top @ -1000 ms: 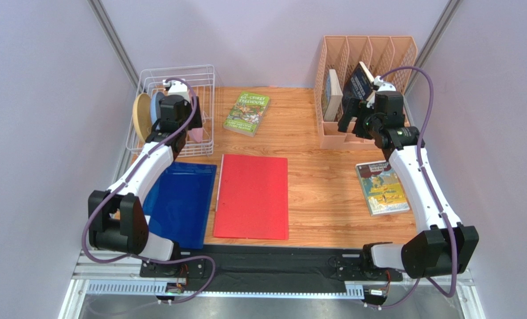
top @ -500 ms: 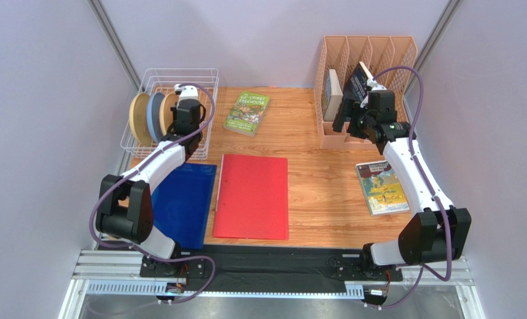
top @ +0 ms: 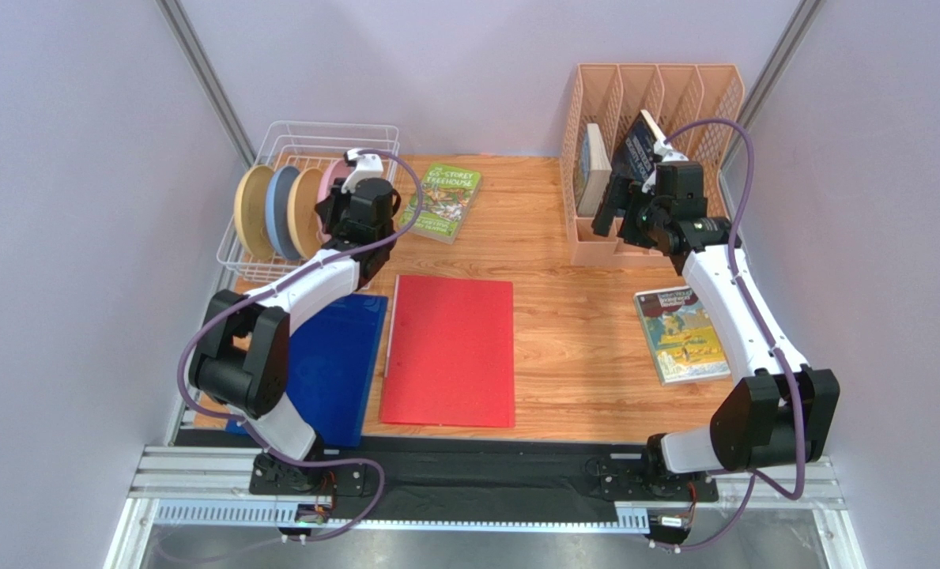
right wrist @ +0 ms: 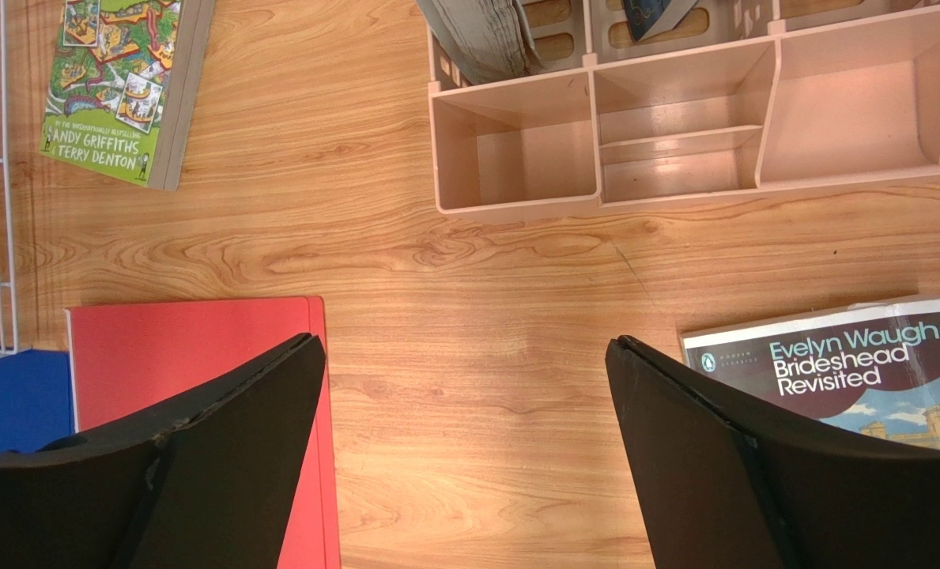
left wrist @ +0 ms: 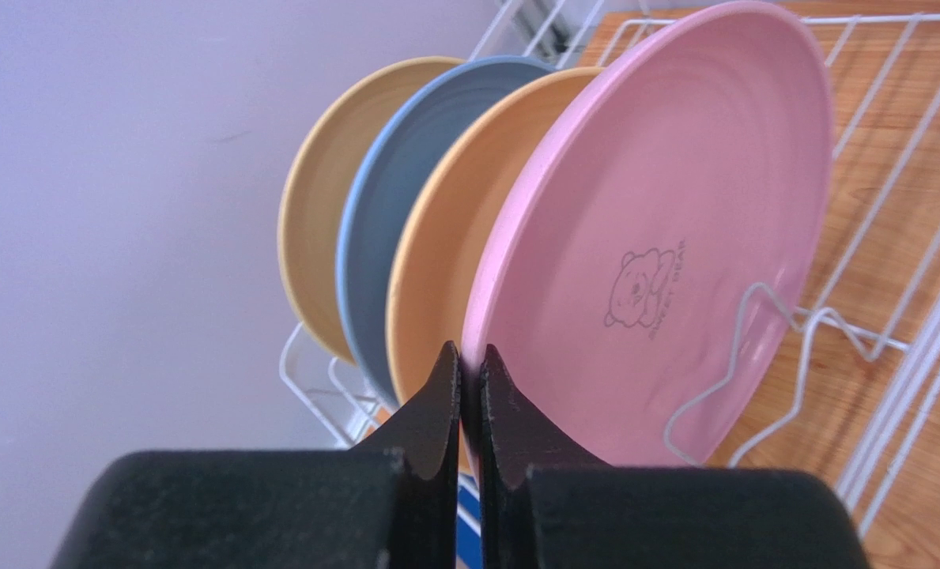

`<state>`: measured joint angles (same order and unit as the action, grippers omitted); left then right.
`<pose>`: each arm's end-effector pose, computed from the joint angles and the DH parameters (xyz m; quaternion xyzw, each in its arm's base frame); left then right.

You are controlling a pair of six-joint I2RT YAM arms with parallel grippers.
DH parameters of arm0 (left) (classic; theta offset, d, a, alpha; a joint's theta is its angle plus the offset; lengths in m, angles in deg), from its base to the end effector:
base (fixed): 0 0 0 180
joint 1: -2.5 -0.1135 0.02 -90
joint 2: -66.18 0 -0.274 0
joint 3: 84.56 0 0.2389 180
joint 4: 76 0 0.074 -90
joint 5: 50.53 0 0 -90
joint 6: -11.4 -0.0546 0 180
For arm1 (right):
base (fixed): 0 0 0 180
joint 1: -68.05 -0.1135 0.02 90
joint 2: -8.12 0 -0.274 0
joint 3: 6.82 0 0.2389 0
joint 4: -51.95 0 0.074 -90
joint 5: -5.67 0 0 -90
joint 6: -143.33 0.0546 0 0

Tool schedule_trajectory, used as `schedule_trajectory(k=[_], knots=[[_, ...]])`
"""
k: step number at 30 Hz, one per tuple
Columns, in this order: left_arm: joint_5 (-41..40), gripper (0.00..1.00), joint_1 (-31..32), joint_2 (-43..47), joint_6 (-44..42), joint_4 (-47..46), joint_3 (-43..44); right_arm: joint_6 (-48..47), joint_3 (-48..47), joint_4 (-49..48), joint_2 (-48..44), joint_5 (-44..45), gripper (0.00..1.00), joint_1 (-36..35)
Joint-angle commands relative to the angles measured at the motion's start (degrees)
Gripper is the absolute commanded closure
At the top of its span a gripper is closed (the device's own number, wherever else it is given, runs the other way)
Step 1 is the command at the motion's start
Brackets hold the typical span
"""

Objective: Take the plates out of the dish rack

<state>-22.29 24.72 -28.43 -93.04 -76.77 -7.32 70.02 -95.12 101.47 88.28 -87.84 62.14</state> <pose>0.3567 -0.0938 0.2868 -0.0748 0.7497 0.3758 0.5396 0.3041 0.0348 0.3324 0.0730 0.9081 0.1080 0.3980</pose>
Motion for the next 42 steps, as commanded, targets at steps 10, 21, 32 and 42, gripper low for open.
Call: schedule_trajectory(k=[10,21,32,42], knots=[[-0.42,1.0,2.39,14.87,7.64,13.16,7.43,1.24,2.47,-2.11,-4.48,-4.65,0.05,0.02],[43.8,1.0,2.48,28.86,40.17,35.53,-0.64,9.93,14.06,-15.02,-11.16,-21.27,0.08,-2.79],[62.55,1.0,3.97,25.44,51.88,25.95,-7.68,16.27,18.3,-25.58,-8.19,-24.71,0.1,-10.16],[63.07,1.0,4.33,25.96,52.41,25.42,-8.29,16.89,15.92,-30.58,2.71,-25.5,0.41,-17.38]])
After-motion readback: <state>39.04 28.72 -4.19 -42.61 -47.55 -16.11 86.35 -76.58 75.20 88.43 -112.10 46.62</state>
